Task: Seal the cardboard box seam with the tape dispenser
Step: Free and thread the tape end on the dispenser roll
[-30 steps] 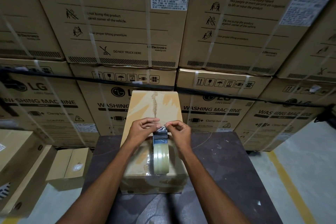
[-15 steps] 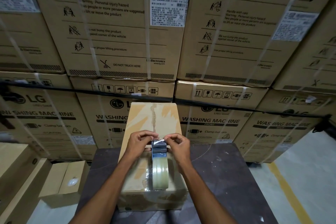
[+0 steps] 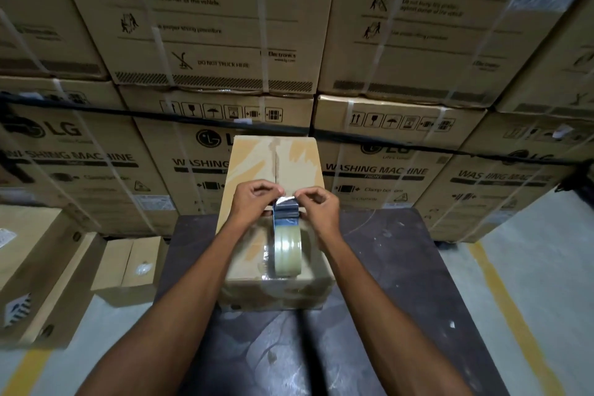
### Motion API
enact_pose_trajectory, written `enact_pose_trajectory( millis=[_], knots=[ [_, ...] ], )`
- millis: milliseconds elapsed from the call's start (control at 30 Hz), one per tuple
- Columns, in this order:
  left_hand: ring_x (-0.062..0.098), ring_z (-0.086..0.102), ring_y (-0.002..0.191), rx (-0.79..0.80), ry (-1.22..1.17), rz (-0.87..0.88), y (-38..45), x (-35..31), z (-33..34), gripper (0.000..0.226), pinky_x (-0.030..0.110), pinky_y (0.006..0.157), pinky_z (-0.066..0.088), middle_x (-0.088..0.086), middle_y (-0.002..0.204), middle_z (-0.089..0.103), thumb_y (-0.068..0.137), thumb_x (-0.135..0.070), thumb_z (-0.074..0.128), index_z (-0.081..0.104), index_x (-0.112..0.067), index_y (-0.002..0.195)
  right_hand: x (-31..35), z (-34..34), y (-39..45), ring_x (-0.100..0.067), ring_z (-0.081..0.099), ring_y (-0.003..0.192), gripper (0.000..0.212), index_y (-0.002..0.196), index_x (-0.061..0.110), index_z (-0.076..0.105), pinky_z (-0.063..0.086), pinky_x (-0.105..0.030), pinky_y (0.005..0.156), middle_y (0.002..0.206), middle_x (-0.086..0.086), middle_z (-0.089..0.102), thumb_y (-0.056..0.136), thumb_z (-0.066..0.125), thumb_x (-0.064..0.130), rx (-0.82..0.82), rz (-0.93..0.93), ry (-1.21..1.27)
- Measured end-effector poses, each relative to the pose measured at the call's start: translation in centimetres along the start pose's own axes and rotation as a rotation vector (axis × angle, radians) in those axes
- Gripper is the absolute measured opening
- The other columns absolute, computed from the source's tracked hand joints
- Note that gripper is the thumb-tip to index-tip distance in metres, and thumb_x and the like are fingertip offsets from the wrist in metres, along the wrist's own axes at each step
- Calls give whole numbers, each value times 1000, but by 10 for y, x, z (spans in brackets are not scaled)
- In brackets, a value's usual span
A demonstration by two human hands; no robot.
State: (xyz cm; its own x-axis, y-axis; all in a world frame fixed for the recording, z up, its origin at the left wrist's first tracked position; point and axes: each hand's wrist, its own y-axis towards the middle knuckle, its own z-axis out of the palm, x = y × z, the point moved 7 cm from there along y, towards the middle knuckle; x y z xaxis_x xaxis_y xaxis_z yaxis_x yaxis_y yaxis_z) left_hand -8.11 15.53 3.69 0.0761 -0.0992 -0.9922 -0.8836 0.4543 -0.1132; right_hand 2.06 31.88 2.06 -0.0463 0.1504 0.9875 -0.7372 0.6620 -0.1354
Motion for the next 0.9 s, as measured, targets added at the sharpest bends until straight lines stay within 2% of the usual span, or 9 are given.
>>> enact_pose_trajectory(
  millis=[100, 200, 367, 467, 633, 733, 800, 900],
  knots=[
    [20, 79, 94, -11, 26, 7, 2, -2, -1, 17, 29, 73, 66, 12, 104, 85, 90, -14, 87, 84, -6, 105, 0, 1, 0, -22, 75, 86, 5, 90, 4, 77, 64, -34, 70, 100, -20, 79, 90, 76, -1, 2, 2, 3],
    [15, 78, 89, 1, 34, -26, 2, 0, 0, 16, 33, 72, 64, 10, 103, 86, 91, -18, 87, 84, -13, 106, 0, 1, -1, -21, 75, 85, 6, 89, 5, 77, 65, -35, 71, 98, -18, 78, 91, 76, -1, 1, 7, 15],
    [19, 78, 89, 1, 18, -57, 3, 3, 1, 14, 41, 80, 61, 13, 99, 86, 89, -16, 88, 84, -20, 103, 3, 2, -1, -22, 74, 86, 3, 93, -1, 76, 65, -34, 69, 103, -26, 77, 91, 75, -3, 6, -1, 23],
    [17, 78, 89, 10, 22, -66, 2, 3, 1, 17, 38, 77, 62, 12, 100, 86, 89, -17, 88, 84, -19, 105, 2, 3, 0, -24, 74, 87, 3, 91, 1, 76, 65, -39, 72, 104, -26, 77, 90, 75, -2, 13, 2, 29],
    [11, 79, 82, 11, 16, -78, 2, 3, 2, 24, 27, 63, 61, 7, 94, 86, 88, -13, 89, 82, -11, 111, 3, 2, -1, -21, 74, 87, 12, 86, 9, 75, 68, -42, 78, 97, -14, 77, 91, 75, -2, 27, 7, 34],
    [13, 79, 85, 27, -1, -96, 2, 5, 3, 21, 31, 70, 63, 5, 93, 86, 89, -15, 89, 83, -16, 108, 1, 2, 0, -24, 74, 89, 3, 93, 2, 75, 67, -40, 76, 98, -16, 76, 91, 75, -2, 34, 13, 37],
    [14, 80, 87, 29, -6, -107, 3, 8, 2, 18, 39, 80, 64, 5, 94, 87, 88, -18, 89, 84, -20, 105, -2, 2, 2, -26, 75, 88, 7, 98, -5, 74, 67, -41, 75, 101, -21, 76, 91, 75, -2, 28, 19, 39],
    [17, 80, 90, 26, -10, -115, 4, 9, 2, 18, 44, 86, 63, 6, 96, 87, 87, -19, 90, 84, -23, 103, -2, 2, 3, -27, 75, 89, 11, 101, -7, 73, 67, -44, 77, 108, -28, 76, 91, 75, -2, 29, 29, 32]
  ],
)
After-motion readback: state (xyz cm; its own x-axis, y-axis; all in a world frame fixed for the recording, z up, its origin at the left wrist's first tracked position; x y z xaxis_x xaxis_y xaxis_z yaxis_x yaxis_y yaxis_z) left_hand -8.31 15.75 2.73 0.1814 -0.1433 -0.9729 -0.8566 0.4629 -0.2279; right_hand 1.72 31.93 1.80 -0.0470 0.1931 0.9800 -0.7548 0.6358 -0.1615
